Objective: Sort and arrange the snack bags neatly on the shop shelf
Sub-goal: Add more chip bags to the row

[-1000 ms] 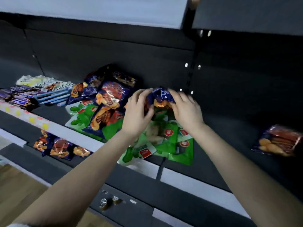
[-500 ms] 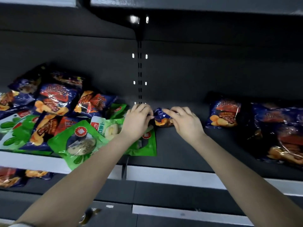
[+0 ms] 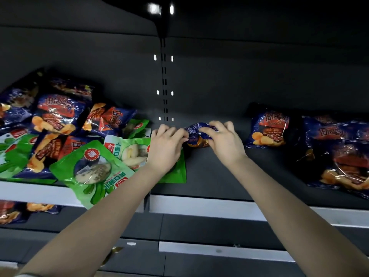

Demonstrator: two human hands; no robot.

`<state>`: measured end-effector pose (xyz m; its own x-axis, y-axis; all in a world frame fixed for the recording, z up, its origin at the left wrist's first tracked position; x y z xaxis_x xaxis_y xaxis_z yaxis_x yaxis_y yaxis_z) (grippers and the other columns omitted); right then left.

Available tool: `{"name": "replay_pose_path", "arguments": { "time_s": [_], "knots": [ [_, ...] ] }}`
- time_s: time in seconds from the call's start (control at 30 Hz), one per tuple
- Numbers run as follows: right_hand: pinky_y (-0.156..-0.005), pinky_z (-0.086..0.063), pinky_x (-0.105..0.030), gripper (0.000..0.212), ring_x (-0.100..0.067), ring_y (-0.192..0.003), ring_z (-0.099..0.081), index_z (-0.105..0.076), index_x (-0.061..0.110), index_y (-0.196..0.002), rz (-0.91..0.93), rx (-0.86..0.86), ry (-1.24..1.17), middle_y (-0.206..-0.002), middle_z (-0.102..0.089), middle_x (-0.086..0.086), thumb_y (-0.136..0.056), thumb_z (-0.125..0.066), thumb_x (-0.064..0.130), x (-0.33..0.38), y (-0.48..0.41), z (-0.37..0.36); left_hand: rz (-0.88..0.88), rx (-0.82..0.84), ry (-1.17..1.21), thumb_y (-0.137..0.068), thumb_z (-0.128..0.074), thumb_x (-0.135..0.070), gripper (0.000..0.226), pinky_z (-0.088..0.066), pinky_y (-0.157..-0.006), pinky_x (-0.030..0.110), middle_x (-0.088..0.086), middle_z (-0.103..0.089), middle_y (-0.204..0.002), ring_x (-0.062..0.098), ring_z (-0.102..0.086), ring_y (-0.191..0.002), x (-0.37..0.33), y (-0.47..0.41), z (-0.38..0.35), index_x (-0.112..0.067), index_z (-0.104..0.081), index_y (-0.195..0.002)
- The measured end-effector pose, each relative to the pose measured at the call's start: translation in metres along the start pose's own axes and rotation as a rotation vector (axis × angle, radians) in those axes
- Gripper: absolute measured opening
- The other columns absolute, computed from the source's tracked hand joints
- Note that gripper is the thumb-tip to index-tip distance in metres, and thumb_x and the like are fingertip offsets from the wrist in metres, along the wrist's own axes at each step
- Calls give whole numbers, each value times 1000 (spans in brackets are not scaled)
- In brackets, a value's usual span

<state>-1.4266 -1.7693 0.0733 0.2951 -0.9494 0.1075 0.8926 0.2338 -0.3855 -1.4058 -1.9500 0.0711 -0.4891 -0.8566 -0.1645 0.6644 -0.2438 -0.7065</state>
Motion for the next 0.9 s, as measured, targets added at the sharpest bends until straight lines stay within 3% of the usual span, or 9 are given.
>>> {"name": "replay_pose_path", "arguments": {
  "time_s": [0.17, 0.27, 0.33, 0.4, 0.53, 0.6, 0.67, 0.73, 0.9],
  "knots": [
    [-88, -46, -37, 45, -28, -110, -37, -52, 31, -132, 4, -20, -23, -130, -50, 3, -91, -55, 15, 1, -1, 0, 37, 31, 137, -89, -59, -9, 6, -42, -70, 38, 8, -64, -83, 33, -53, -79, 2, 0, 1, -6, -64, -87],
    [-90, -46, -41, 55, -26, -110, -40, -44, 28, -139, -21, -93, -176, -127, -51, 0, -87, -62, 20, -1, 0, 5, 193, 26, 380, -91, -53, 1, 7, -35, -72, 23, 12, -59, -89, 25, -54, -82, 7, 0, 3, 2, -58, -88],
    [-91, -46, -42, 73, -26, -116, -42, -30, 29, -145, -60, -127, -235, -133, -47, -3, -83, -67, 29, -5, 1, 8, 277, 12, 460, -92, -49, 1, 7, -35, -74, 19, 11, -59, -93, 19, -53, -86, 10, -3, 5, 0, -56, -90],
    [-92, -46, -45, 92, -28, -123, -41, -15, 32, -149, -92, -157, -256, -140, -40, -5, -78, -73, 35, -9, 4, 10, 362, 7, 528, -94, -47, -2, 8, -37, -75, 21, 7, -60, -94, 14, -53, -86, 12, -6, 6, -4, -55, -92],
    [-91, -48, -48, 114, -28, -129, -41, 10, 46, -144, -125, -205, -344, -146, -33, -3, -71, -77, 42, -7, 9, 12, 536, -42, 587, -96, -49, -12, 7, -38, -65, 21, -9, -57, -74, 4, -52, -66, 12, -14, 3, -15, -54, -92],
    [-90, -49, -46, 120, -26, -130, -41, 19, 52, -139, -138, -229, -406, -148, -32, -3, -69, -78, 42, -5, 11, 11, 588, -68, 619, -96, -49, -15, 7, -45, -68, 26, -8, -56, -71, 11, -57, -66, 11, -18, 2, -18, -52, -90],
    [-90, -48, -41, 125, -24, -133, -40, 23, 53, -137, -153, -277, -454, -151, -29, -3, -67, -80, 42, -5, 13, 12, 624, -85, 661, -97, -48, -17, 7, -52, -75, 40, -3, -57, -74, 23, -59, -70, 11, -23, 1, -17, -51, -91],
    [-90, -47, -39, 128, -25, -133, -39, 23, 51, -138, -180, -302, -495, -153, -26, -4, -65, -82, 42, -7, 15, 12, 652, -102, 690, -98, -47, -18, 7, -53, -78, 49, -3, -56, -78, 22, -56, -74, 11, -26, -1, -16, -50, -93],
    [-97, -42, -41, 129, -22, -130, -42, 23, 55, -136, -152, -190, -576, -148, -34, -2, -63, -83, 43, -9, 18, 10, 676, -125, 699, -97, -49, -20, 7, -52, -76, 43, -10, -54, -76, 17, -56, -74, 8, -33, -7, -17, -52, -92]
  ]
}}
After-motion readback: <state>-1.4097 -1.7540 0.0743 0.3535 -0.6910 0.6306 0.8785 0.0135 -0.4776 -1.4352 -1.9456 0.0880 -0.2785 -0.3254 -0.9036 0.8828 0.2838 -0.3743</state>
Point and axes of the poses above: each hand's wrist, its own y-axis away from the middle knuckle, its own z-axis out of the back of the hand, x = y × z, the point moved 2 cm from there along -y, towards the middle knuckle
